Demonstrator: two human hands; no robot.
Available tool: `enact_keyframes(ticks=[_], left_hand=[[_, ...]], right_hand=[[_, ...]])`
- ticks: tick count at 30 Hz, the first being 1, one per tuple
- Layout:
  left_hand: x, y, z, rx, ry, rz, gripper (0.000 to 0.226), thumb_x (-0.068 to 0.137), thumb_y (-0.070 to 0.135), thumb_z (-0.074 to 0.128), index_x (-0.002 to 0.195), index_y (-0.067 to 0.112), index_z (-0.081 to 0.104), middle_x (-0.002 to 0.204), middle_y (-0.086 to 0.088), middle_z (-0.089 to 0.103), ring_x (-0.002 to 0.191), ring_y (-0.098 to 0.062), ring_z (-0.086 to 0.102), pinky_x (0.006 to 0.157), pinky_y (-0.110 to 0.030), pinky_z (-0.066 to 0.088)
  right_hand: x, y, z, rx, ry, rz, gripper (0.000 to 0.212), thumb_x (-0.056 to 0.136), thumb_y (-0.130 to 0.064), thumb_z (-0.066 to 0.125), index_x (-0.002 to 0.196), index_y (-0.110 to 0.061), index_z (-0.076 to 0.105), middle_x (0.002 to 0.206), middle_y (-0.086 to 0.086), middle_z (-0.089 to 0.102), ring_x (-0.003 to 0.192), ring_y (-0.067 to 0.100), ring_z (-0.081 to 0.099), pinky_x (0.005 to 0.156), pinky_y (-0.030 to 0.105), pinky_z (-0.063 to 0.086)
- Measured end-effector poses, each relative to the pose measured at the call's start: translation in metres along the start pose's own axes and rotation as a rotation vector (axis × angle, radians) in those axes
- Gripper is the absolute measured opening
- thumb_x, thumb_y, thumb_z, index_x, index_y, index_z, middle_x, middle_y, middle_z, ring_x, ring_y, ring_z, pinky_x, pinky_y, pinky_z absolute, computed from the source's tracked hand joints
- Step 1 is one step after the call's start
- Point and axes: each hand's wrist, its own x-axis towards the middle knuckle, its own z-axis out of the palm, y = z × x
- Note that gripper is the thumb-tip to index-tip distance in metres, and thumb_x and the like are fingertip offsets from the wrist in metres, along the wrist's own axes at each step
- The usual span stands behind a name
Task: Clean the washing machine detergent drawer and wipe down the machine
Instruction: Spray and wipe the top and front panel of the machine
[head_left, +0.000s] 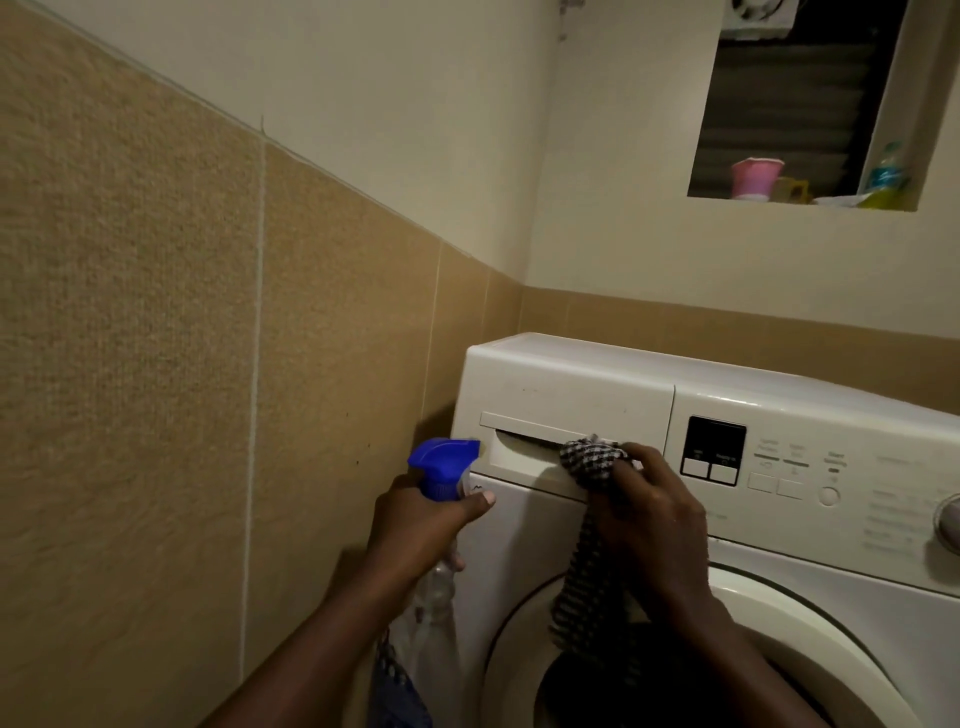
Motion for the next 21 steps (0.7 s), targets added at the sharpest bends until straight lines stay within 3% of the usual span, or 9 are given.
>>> enact_keyframes(ticks=[4, 6, 9, 12, 15, 18, 21], left_hand=[[-0.001, 0.001, -0.002, -0.015, 0.012, 0.018, 0.032, 0.077, 0.029, 0.082, 0.094, 0.012, 0.061, 0.081, -0.007, 0.070, 0.047, -0.019, 0.064, 0.068, -0.037, 0.059], [-0.001, 0.003, -0.003, -0.020, 0.029, 0.013, 0.035, 0.076, 0.030, 0.082, 0.098, 0.013, 0.060, 0.086, -0.006, 0.070, 0.048, -0.020, 0.065, 0.066, -0.036, 0.059], [0.002, 0.007, -0.005, -0.017, 0.044, 0.006, 0.035, 0.075, 0.029, 0.083, 0.097, 0.011, 0.062, 0.083, -0.006, 0.070, 0.049, -0.023, 0.066, 0.060, -0.033, 0.057], [0.002, 0.006, -0.007, -0.018, 0.034, -0.004, 0.035, 0.076, 0.030, 0.082, 0.098, 0.013, 0.062, 0.086, -0.008, 0.072, 0.050, -0.022, 0.067, 0.061, -0.033, 0.057], [-0.001, 0.003, -0.007, -0.012, 0.020, 0.000, 0.034, 0.075, 0.030, 0.083, 0.096, 0.011, 0.063, 0.082, -0.012, 0.073, 0.049, -0.023, 0.065, 0.070, -0.039, 0.060], [-0.001, 0.002, -0.010, -0.011, 0.040, 0.017, 0.035, 0.076, 0.030, 0.082, 0.095, 0.010, 0.062, 0.080, -0.014, 0.073, 0.045, -0.020, 0.064, 0.073, -0.040, 0.060], [-0.002, 0.002, -0.008, -0.011, 0.035, 0.022, 0.034, 0.076, 0.029, 0.082, 0.096, 0.012, 0.060, 0.080, -0.009, 0.071, 0.047, -0.018, 0.064, 0.069, -0.037, 0.060]], right_hand=[[0.010, -0.030, 0.023, -0.003, -0.078, -0.105, 0.029, 0.069, -0.009, 0.082, 0.096, -0.011, 0.072, 0.107, 0.006, 0.066, 0.076, 0.022, 0.065, 0.055, 0.027, 0.050], [0.024, -0.046, 0.037, -0.037, -0.160, -0.188, 0.031, 0.064, -0.016, 0.086, 0.091, -0.013, 0.072, 0.099, 0.006, 0.065, 0.067, 0.018, 0.063, 0.050, 0.020, 0.042], [0.038, -0.067, 0.047, -0.084, -0.218, -0.175, 0.030, 0.059, -0.028, 0.087, 0.079, -0.015, 0.070, 0.086, 0.005, 0.059, 0.051, 0.015, 0.056, 0.045, 0.019, 0.027], [0.021, -0.065, 0.045, -0.056, -0.291, -0.243, 0.033, 0.072, -0.034, 0.078, 0.098, -0.016, 0.069, 0.100, 0.005, 0.059, 0.064, 0.017, 0.061, 0.048, 0.020, 0.038], [0.007, -0.038, 0.023, -0.021, -0.280, -0.072, 0.027, 0.083, -0.028, 0.068, 0.108, -0.017, 0.067, 0.111, 0.003, 0.057, 0.077, 0.021, 0.063, 0.062, 0.028, 0.050], [0.004, -0.025, 0.007, -0.007, -0.191, 0.166, 0.019, 0.086, -0.023, 0.066, 0.102, -0.014, 0.069, 0.104, 0.005, 0.057, 0.071, 0.023, 0.059, 0.059, 0.028, 0.043], [0.011, -0.049, 0.023, 0.024, -0.196, 0.097, 0.024, 0.088, -0.020, 0.065, 0.112, -0.013, 0.067, 0.111, 0.005, 0.056, 0.076, 0.018, 0.056, 0.063, 0.021, 0.040]])
